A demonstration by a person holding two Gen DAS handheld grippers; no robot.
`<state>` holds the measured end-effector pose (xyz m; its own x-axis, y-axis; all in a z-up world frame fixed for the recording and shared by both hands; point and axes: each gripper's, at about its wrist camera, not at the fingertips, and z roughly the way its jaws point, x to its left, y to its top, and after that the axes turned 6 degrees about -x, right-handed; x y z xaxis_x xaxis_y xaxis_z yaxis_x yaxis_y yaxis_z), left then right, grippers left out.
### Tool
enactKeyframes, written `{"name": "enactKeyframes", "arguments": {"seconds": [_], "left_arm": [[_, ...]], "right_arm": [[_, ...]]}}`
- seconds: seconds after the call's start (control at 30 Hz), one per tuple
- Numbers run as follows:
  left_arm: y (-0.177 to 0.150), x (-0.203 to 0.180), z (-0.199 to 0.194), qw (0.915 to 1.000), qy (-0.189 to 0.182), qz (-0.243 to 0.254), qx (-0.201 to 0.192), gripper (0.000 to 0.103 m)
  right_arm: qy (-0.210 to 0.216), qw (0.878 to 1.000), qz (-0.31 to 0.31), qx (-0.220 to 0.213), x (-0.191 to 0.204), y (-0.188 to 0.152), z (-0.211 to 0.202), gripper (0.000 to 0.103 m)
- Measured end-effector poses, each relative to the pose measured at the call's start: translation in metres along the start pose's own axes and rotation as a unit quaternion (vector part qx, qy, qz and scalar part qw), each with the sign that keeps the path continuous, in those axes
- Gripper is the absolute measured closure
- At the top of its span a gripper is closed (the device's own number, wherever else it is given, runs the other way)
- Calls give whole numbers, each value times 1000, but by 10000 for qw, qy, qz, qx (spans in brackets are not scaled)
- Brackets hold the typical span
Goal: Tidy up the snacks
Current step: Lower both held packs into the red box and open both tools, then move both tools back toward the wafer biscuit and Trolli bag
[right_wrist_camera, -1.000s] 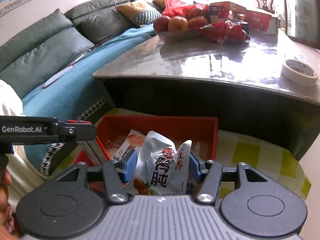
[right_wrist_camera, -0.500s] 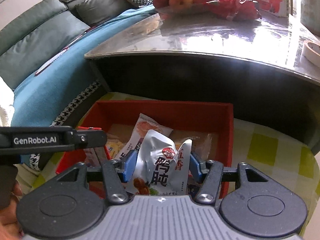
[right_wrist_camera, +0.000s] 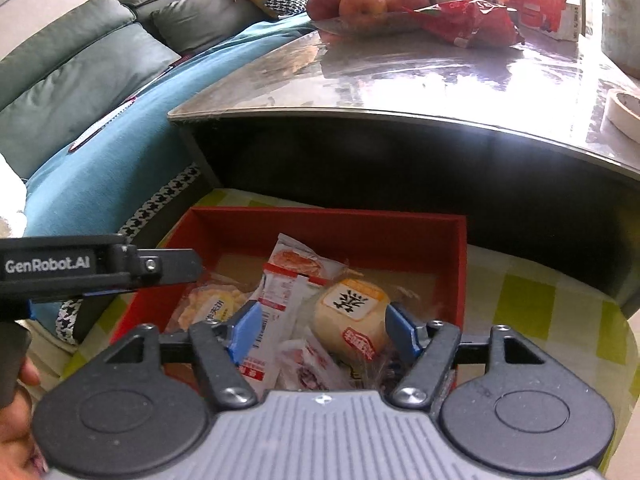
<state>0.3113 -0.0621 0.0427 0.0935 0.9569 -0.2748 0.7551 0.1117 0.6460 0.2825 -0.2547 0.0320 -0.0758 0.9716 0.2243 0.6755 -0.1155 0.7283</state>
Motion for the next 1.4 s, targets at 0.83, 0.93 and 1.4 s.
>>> {"name": "enactKeyframes", "arguments": {"seconds": [0.83,0.93,1.4], "left_arm": [[-56,43,-35,9981,467,-209,329,17],[-61,43,-39,9980,488,-206,334,16],[-87,41,-46,9972,585,15,471,15]], "right_arm": [[171,9988,-448,118,23,-26,-27,31],[177,9986,-475,133,24,-31,-31,31],[314,9975,-610,190,37,-56,-53,29]]}}
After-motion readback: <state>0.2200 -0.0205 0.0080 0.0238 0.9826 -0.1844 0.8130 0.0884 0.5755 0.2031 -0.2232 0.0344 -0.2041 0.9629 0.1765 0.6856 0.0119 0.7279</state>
